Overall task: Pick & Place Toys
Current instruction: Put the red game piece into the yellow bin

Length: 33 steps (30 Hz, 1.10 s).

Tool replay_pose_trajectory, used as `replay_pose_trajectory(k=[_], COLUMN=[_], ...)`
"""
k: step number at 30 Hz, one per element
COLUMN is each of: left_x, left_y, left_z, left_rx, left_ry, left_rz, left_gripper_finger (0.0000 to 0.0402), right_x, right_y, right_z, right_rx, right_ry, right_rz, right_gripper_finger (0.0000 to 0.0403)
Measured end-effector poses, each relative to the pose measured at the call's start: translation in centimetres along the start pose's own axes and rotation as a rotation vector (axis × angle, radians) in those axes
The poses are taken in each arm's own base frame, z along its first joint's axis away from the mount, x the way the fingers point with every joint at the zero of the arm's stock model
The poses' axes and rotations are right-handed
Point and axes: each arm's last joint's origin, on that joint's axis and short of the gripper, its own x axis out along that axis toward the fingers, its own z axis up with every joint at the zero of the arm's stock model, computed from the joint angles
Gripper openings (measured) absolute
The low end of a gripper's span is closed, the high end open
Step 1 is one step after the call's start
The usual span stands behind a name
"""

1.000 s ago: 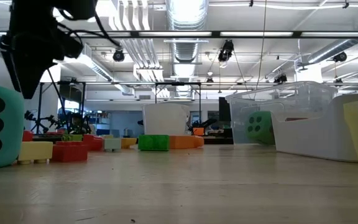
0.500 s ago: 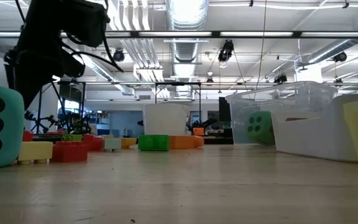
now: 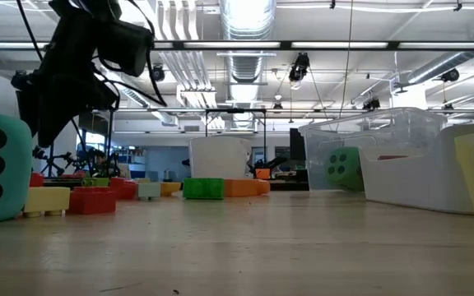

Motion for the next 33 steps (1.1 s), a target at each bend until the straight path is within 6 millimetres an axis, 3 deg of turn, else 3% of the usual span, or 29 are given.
replay_pose_trajectory(k=[6, 13, 19, 33], left_x=[0.6, 3.7, 3.3, 3.3], left_y=[0.3, 0.7, -0.8, -1.2], left_z=[0.1, -0.4, 0.5, 0.5], left_rx=[0.059, 0.096, 0.113, 0.057], left_ry=[0.015, 0.041, -0.094, -0.057], left_rz=[0.009, 0.057, -0.054, -0.132], left_gripper_finger=[0.0353, 0.0353, 0.0351, 0.0351], right_x=[0.0, 0.0, 0.1, 0.1], right_y=[0.0, 0.0, 0.0, 0.0], right_z=[0.0, 0.0, 0.0, 0.0], right_rx=[-0.001, -0.001, 0.000, -0.007], right_ry=[-0.013, -0.015, -0.016, -0.017], right_rz=[-0.006, -0.007, -0.006, -0.005], right_gripper_finger=[0.0238, 0.0238, 0.0238, 0.0238])
